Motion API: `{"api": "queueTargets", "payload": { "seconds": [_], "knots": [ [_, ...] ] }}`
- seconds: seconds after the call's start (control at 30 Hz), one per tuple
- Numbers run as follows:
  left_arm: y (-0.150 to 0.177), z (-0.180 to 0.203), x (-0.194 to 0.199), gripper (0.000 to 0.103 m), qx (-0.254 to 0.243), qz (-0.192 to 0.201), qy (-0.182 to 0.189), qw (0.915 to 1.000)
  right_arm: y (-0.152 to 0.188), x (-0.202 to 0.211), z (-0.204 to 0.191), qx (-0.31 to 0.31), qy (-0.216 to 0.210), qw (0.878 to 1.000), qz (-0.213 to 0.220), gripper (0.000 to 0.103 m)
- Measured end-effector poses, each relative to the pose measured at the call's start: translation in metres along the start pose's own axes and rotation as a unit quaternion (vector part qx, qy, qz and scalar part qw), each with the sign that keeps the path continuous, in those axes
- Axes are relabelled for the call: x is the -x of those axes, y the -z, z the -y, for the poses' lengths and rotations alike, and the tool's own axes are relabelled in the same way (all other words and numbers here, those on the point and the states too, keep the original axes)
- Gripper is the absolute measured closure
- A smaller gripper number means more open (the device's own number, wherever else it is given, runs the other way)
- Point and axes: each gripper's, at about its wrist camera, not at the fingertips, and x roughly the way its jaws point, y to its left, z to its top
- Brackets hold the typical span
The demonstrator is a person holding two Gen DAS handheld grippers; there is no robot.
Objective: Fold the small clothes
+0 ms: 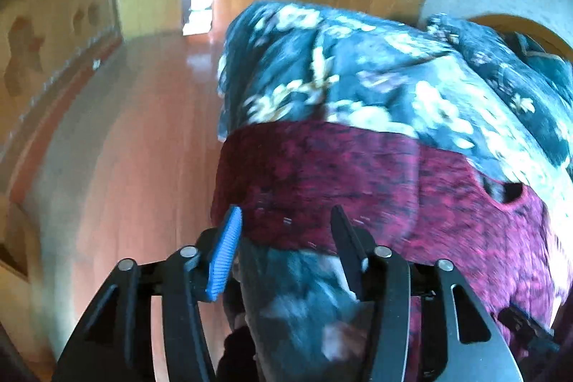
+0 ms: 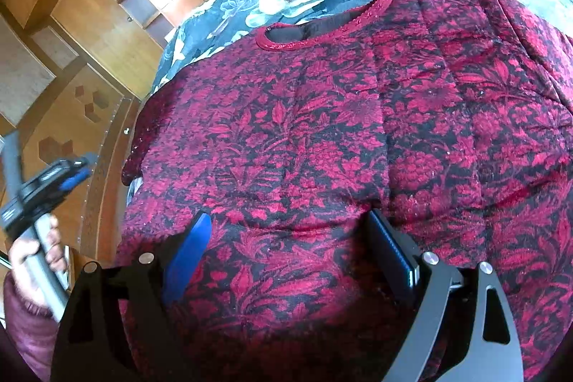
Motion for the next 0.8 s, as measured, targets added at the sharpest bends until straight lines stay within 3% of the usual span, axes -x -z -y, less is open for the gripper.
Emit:
{"api": "queueTargets", "payload": {
  "seconds": [0.2,0.27,0.4,0.63,0.8],
  "knots": [
    [0.010,0.046,0.043,0.051,-0.043,0.033,0.012,0.9984,-0.001,0.013,0.000,-0.011,-0.003,1.000,-0.002,0.016],
    [0.016,0.059,0.054,0.042,-0.055,0.036,0.020,0.9977,-0.001,0.024,0.005,-0.027,-0.014,1.000,0.003,0.017],
    [0.029,0.093,0.072,0.040,-0.092,0.054,0.031,0.9938,0.000,0.050,0.022,-0.058,-0.028,0.998,0.024,0.017],
    [0.045,0.143,0.089,0.040,-0.143,0.063,0.056,0.9861,0.000,0.118,0.091,-0.151,-0.038,0.983,0.095,0.020],
    [0.056,0.170,0.091,0.040,-0.169,0.057,0.072,0.9814,0.006,0.157,0.155,-0.231,-0.028,0.963,0.139,0.025]
  ]
}}
